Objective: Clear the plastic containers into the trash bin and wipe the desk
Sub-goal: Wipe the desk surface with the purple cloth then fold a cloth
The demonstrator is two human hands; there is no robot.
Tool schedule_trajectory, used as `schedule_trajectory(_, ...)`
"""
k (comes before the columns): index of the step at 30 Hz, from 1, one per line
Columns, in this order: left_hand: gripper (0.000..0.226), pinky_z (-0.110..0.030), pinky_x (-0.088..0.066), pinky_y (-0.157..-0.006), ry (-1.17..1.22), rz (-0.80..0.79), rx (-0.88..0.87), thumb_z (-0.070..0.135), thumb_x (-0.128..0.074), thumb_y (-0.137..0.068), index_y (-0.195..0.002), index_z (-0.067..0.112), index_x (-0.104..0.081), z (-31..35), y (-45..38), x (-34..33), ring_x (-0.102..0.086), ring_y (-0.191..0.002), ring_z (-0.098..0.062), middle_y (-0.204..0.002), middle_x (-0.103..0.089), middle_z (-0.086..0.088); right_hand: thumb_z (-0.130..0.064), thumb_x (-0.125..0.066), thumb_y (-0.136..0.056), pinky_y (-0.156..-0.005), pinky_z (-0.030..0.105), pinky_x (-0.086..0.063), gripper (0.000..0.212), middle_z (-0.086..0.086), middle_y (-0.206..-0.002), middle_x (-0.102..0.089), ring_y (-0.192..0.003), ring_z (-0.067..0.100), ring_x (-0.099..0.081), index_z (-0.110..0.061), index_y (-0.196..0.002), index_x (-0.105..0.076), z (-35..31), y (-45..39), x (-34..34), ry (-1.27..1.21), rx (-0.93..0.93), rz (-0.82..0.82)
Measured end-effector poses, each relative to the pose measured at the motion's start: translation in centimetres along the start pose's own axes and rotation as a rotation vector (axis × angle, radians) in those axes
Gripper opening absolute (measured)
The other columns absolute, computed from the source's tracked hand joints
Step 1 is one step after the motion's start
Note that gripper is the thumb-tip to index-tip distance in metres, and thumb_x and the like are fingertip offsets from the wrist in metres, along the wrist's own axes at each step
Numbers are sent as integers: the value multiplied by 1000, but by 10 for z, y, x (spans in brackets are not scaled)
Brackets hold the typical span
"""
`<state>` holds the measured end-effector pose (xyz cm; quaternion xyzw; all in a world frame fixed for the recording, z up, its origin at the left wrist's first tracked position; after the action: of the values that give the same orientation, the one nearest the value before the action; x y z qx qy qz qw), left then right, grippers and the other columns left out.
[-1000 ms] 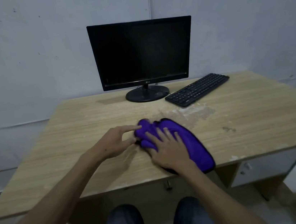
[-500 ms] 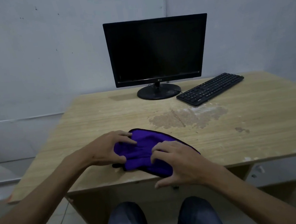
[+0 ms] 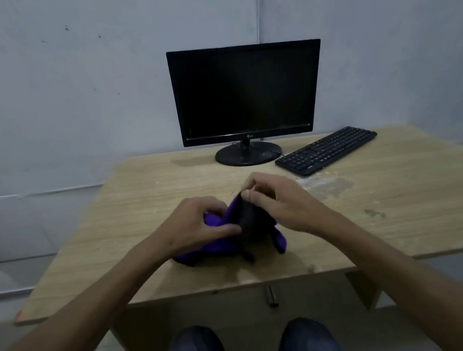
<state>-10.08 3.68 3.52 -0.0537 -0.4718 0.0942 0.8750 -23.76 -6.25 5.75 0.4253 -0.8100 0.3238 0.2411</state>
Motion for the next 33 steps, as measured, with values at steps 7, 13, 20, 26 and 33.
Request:
schedule_trajectory(7, 21, -25, -44, -56, -43, 318, 115, 21, -71, -82, -62, 27, -68, 9, -30, 76, -58, -54, -3, -54, -63, 9, -28, -50, -110, -68, 22, -51, 19, 12, -98, -67, -87, 13, -66, -13, -109, -62, -18, -39, 55, -101, 17, 140)
schedule_trajectory(13, 25, -44, -59, -89, 338, 306, 229, 22, -59, -99, -99, 4, -78, -4, -42, 120, -73, -86, -20, -94, -78, -13, -30, -58, -106, -72, 16, -51, 16, 7, -101, -72, -86, 6, -67, -18, -106, -68, -16, -64, 79, -118, 0, 111)
schedule_trajectory(20, 33, -39, -58, -88, 458, 397, 273, 20, -52, -102, -110, -4, -73, -22, -62, 160, -69, -89, -19, -97, -74, -11, -22, -73, -94, -92, 40, -56, 9, -2, -101, -73, -100, 15, -67, -21, -102, -78, 34, -90, 80, 244, -170, -138)
schedule_trajectory(26, 28, -39, -55, -91, 552, 463, 286, 19, -50, -105, -113, 5, -73, -37, -89, 188, -66, -89, -18, -98, -70, -4, -19, -65, -100, -69, 18, -46, 12, -4, -93, -74, -86, 6, -68, -19, -105, -76, 51, -122, 125, 233, -167, 220)
schedule_trajectory(33, 18, -40, -53, -99, 878, 416, 215, 18, -50, -101, -93, 17, -66, -58, -68, 186, -66, -98, -23, -101, -68, -5, -23, -72, -97, -84, 27, -60, 16, 1, -102, -79, -99, 15, -75, -15, -109, -80, 33, -107, 138, -232, -52, 182)
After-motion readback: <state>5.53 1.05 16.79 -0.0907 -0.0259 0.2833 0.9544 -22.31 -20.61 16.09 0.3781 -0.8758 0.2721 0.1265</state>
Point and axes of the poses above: each hand's wrist, its own y-axis away from the middle knuckle, its own x-axis out of the back of the hand, z = x × y, the point moved 7 cm from there along -y, towards the middle knuckle
